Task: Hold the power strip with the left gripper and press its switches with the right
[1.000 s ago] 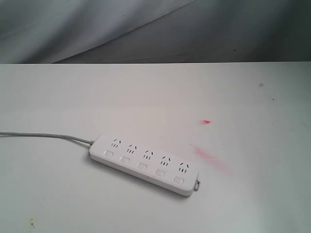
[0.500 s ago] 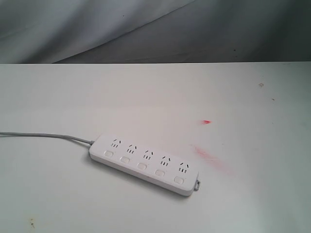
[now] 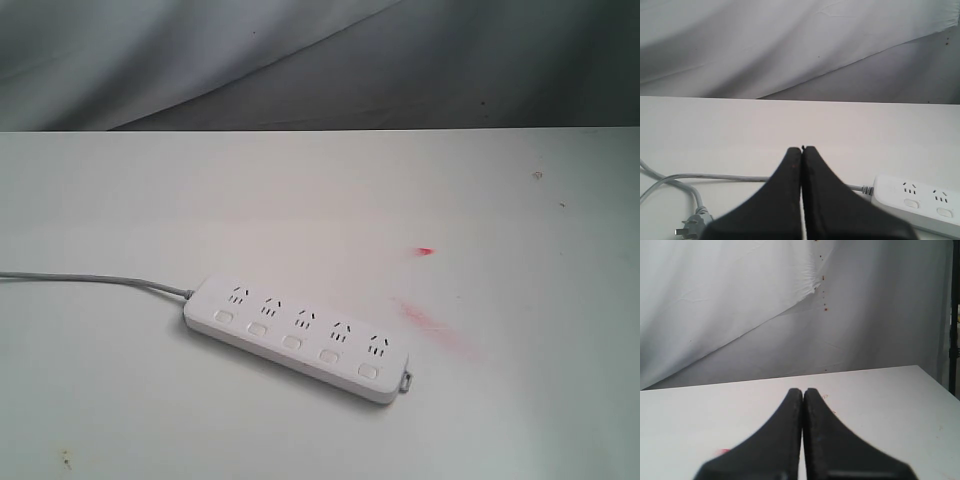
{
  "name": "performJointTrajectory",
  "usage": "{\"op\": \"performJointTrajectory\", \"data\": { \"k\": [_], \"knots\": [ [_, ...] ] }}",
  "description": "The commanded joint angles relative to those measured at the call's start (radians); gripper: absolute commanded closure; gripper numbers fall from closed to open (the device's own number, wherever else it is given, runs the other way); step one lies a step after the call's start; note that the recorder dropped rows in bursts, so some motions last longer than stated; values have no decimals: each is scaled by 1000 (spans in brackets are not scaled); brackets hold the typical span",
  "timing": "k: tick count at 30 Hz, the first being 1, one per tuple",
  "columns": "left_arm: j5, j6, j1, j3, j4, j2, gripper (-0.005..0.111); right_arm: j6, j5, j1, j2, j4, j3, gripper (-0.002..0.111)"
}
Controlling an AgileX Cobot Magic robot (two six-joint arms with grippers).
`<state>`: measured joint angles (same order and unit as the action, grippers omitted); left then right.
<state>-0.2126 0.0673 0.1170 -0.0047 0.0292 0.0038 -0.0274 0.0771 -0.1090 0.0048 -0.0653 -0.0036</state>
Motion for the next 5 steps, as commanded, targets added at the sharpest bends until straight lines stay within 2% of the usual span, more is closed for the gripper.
{"op": "performJointTrajectory", "data": {
  "k": [1,5],
  "knots": [
    [2,7,-1,5,0,-4,107,-4,1,7,-5,8,4,108],
    [2,7,-1,5,0,-4,107,-4,1,7,-5,8,4,108]
  ]
}}
